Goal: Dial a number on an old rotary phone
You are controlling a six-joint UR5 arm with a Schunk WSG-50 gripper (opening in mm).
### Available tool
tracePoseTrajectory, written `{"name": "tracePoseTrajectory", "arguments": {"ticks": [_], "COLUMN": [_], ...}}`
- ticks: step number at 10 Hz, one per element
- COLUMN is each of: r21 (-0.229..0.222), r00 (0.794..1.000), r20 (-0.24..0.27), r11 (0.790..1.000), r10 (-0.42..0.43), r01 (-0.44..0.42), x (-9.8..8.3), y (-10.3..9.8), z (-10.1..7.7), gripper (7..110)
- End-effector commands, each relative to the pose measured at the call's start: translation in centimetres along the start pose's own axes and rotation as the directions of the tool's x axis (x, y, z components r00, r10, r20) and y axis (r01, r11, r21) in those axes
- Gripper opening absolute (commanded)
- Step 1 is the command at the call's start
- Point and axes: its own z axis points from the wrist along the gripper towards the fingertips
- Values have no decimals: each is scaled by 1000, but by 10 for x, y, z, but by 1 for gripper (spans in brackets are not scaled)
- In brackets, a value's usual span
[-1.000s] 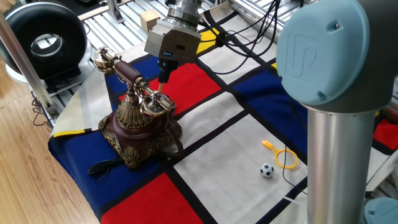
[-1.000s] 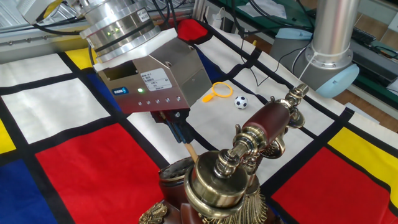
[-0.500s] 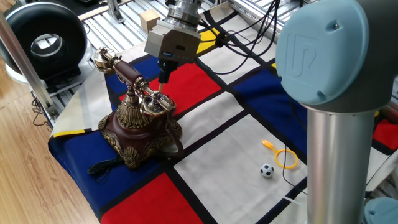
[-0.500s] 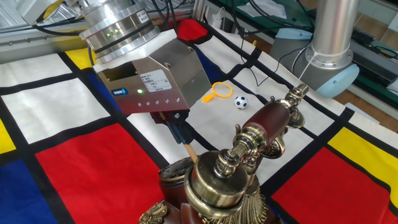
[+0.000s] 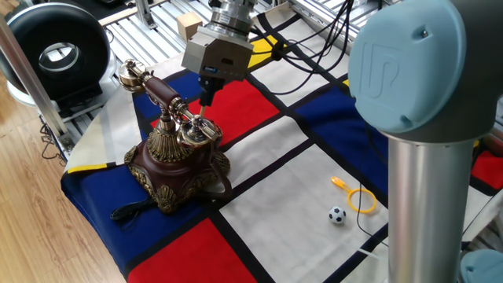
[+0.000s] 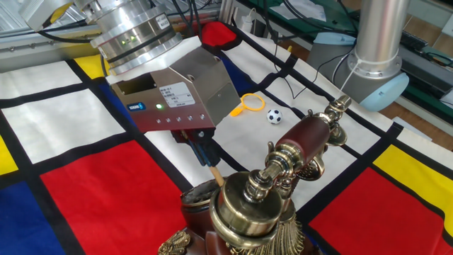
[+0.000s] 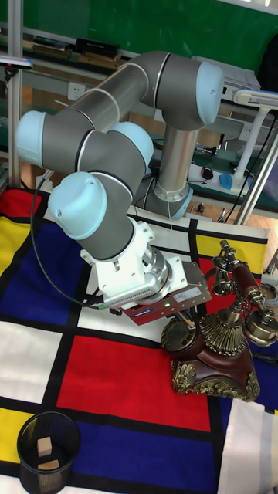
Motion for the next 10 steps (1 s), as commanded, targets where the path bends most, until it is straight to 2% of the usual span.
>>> {"name": "tracePoseTrajectory", "arguments": {"ticks": [1, 10], "r21": [-10, -8], "r00": [1000, 1000], "r20": [6, 16], "r11": [1000, 1000], "r10": [3, 5], "r01": [-3, -5], "x": [-2, -5], "y": [3, 2], "z": [1, 3], "gripper": [7, 7]}}
